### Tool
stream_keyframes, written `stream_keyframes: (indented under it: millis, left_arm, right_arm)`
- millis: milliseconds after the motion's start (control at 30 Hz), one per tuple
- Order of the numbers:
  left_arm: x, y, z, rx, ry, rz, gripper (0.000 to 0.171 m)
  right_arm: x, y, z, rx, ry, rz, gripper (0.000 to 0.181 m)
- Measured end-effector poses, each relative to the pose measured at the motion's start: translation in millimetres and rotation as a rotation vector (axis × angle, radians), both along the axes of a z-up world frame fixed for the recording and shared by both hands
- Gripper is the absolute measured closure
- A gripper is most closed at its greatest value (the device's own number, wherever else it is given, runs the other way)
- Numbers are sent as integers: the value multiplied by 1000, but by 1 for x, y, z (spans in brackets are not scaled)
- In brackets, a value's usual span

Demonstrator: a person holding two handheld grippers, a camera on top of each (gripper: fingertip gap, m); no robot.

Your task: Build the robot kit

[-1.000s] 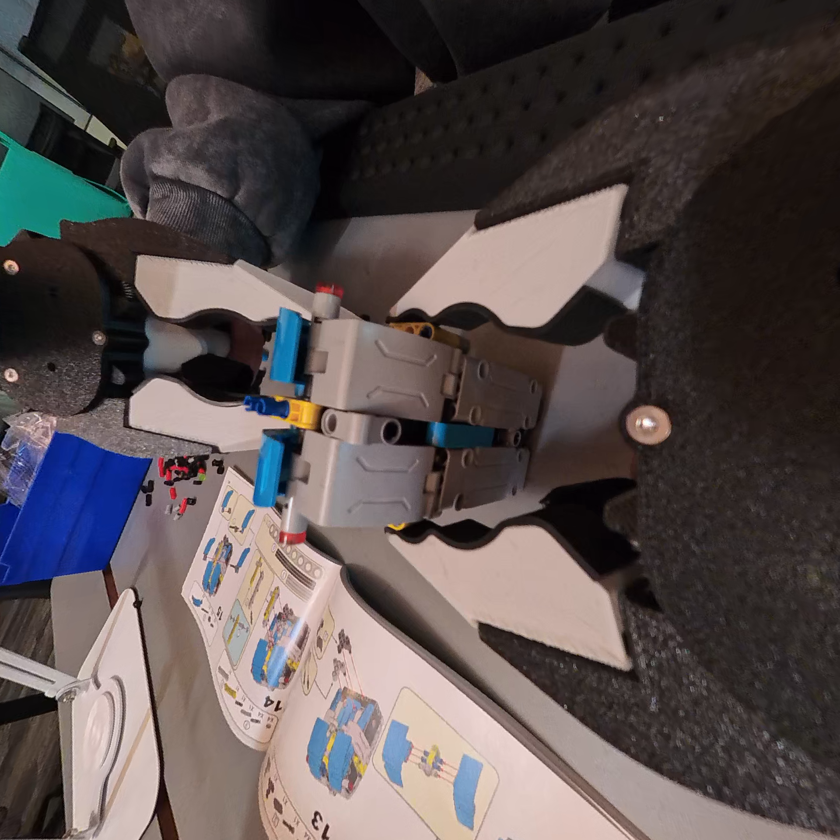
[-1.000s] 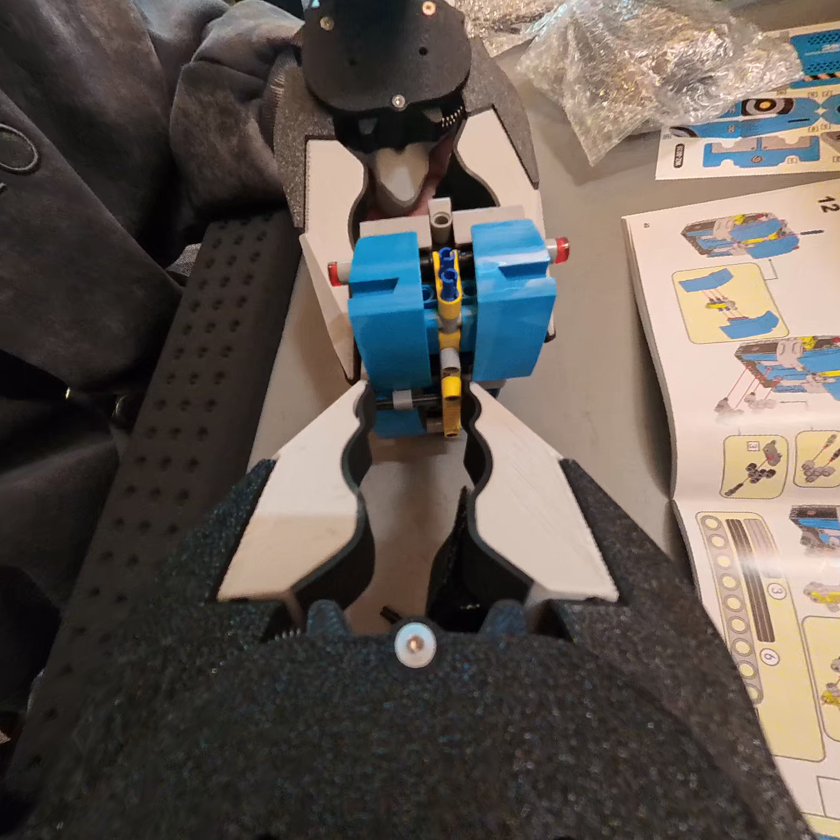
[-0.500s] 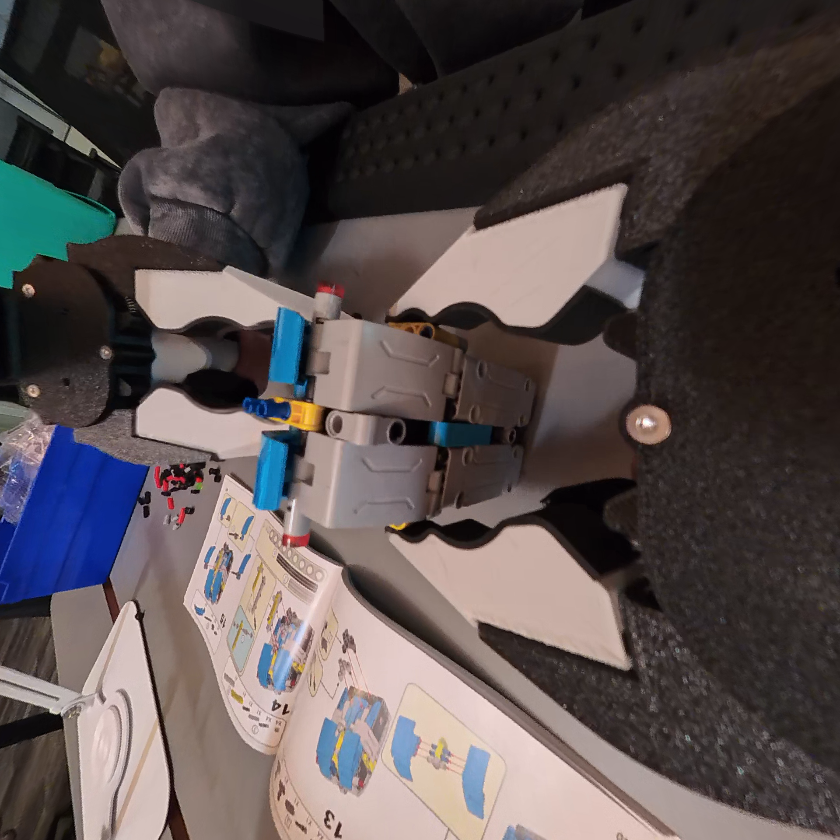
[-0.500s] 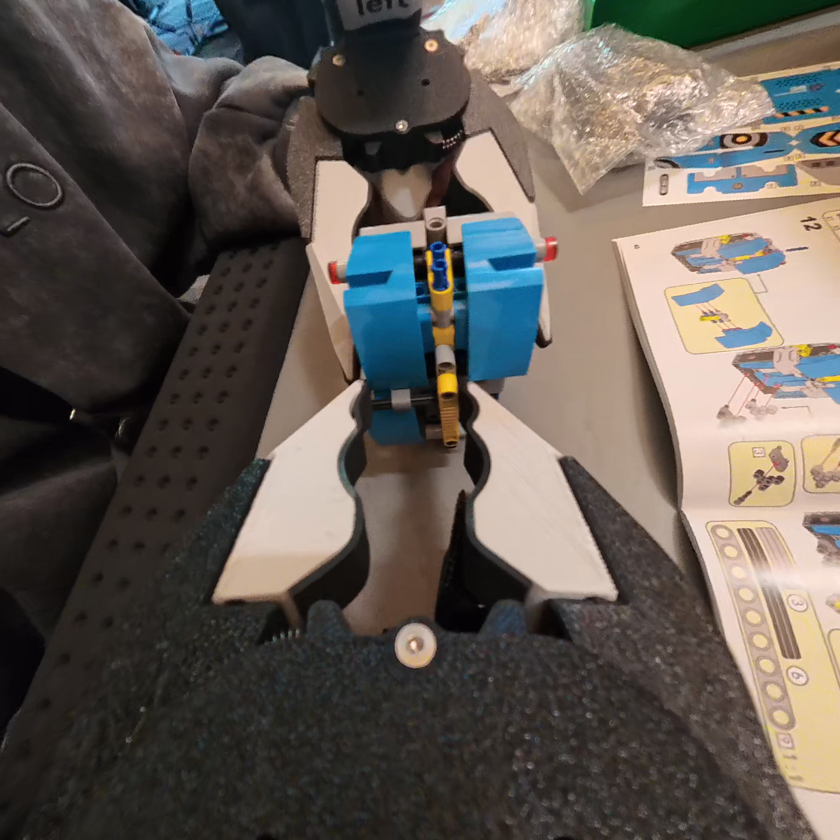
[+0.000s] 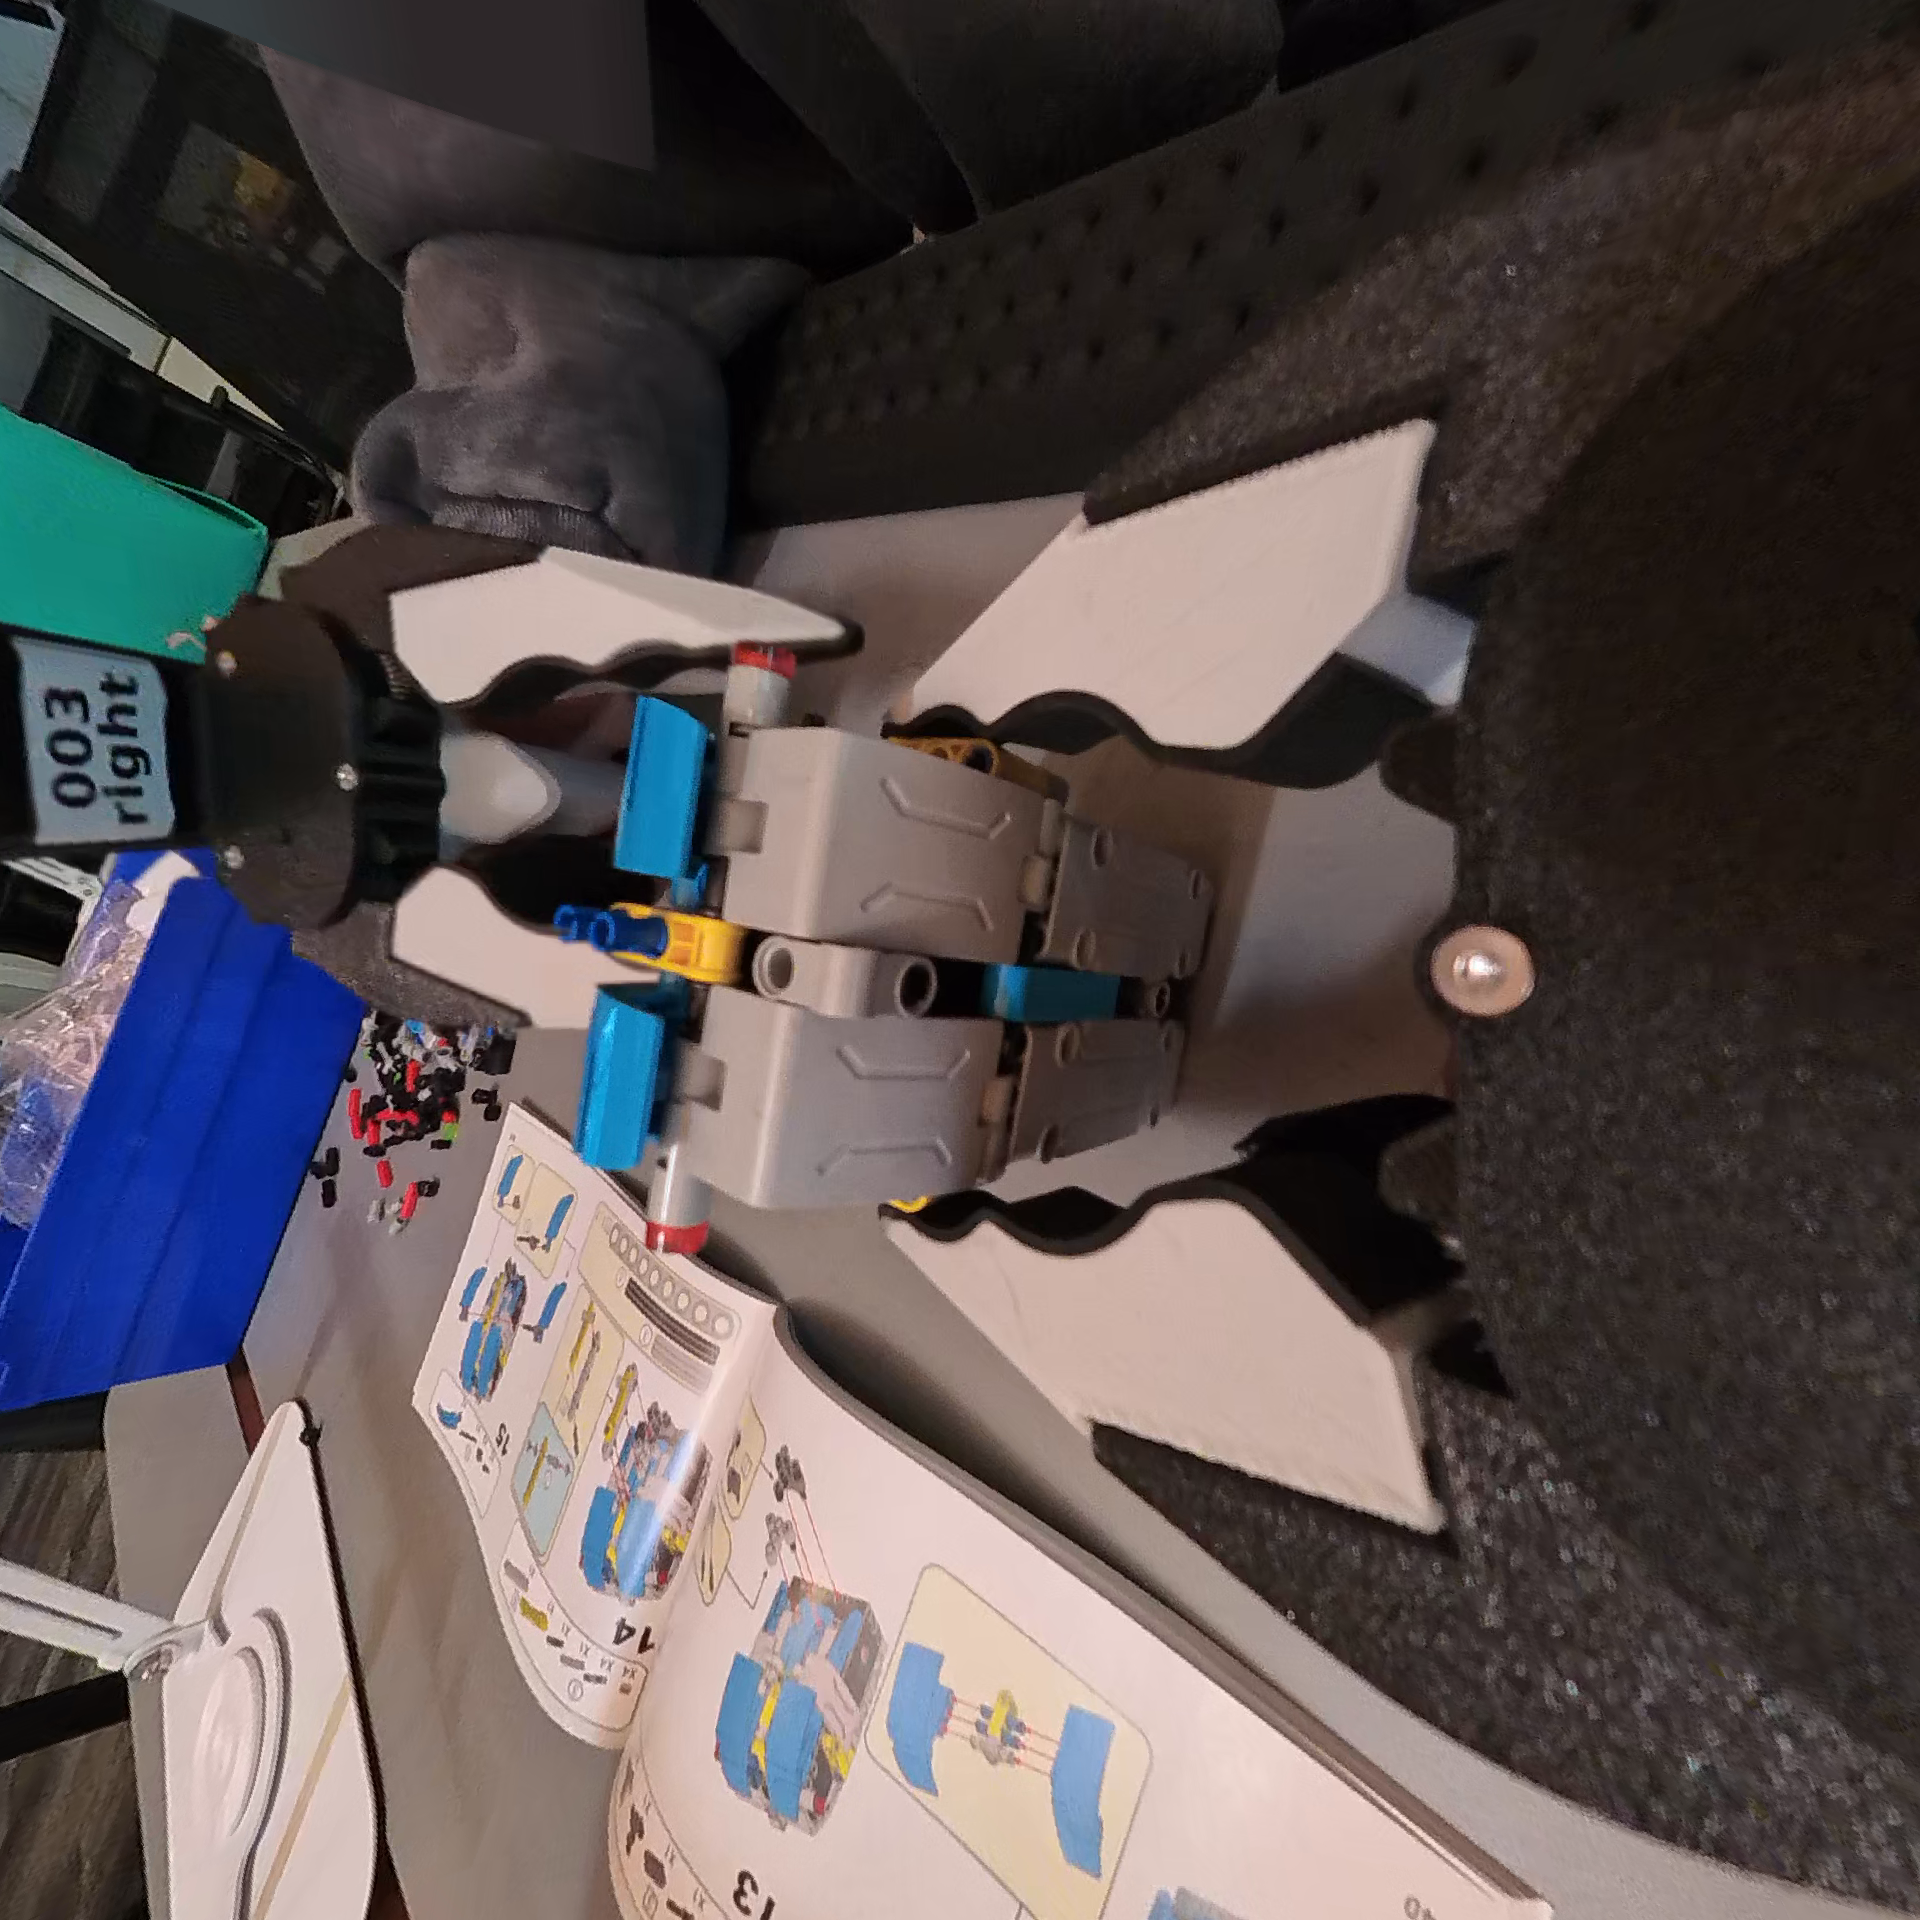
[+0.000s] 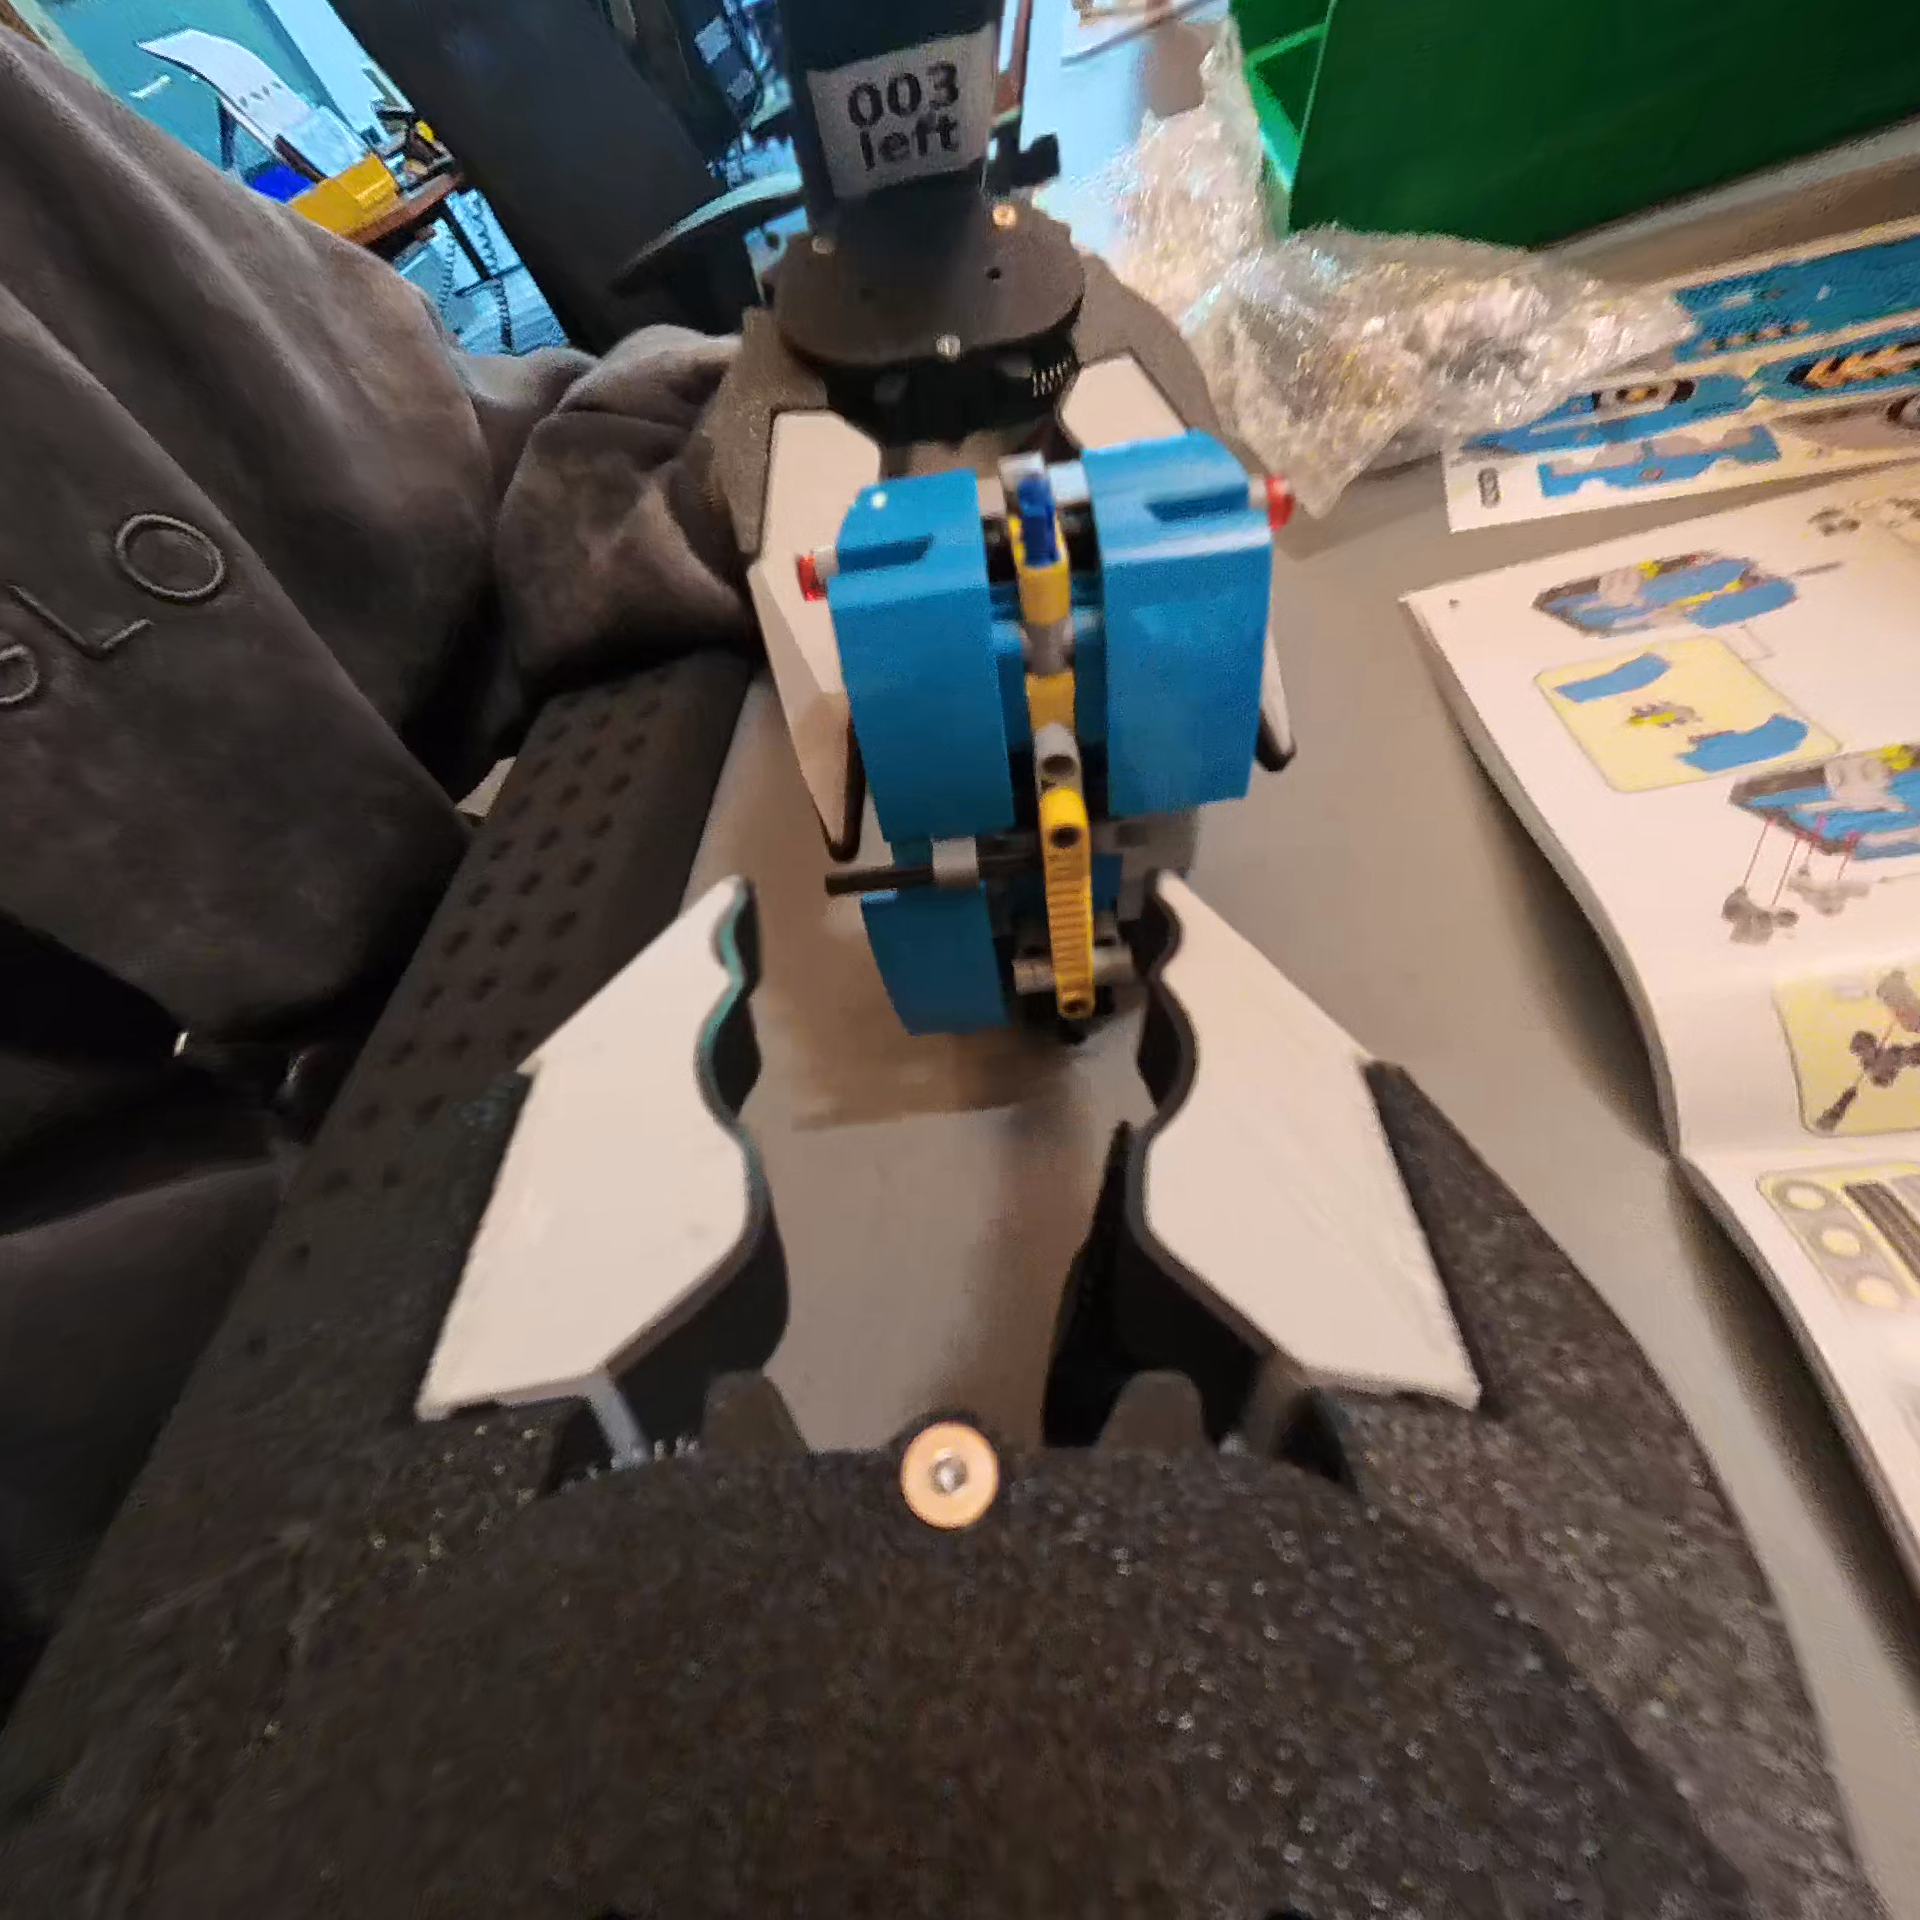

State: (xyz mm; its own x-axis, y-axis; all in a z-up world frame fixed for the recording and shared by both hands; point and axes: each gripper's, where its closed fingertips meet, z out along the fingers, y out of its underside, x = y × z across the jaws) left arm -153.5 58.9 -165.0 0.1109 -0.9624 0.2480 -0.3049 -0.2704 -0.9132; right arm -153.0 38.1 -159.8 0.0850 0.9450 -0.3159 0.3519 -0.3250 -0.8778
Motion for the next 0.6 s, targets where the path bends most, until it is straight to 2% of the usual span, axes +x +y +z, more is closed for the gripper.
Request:
stream_keyframes:
  millis: [100,367,600]
  left_arm:
    - [1,-1,-1,21,9,-1,86]
    - [0,0,-1,39,16,12,86]
    - [-4,3,-1,37,11,39,86]
  right_arm:
    - [-3,4,3,33,0,-29,129]
    - [-2,1,-4,-35,-23,-14,131]
    - [-5,5,1,8,17,-48,132]
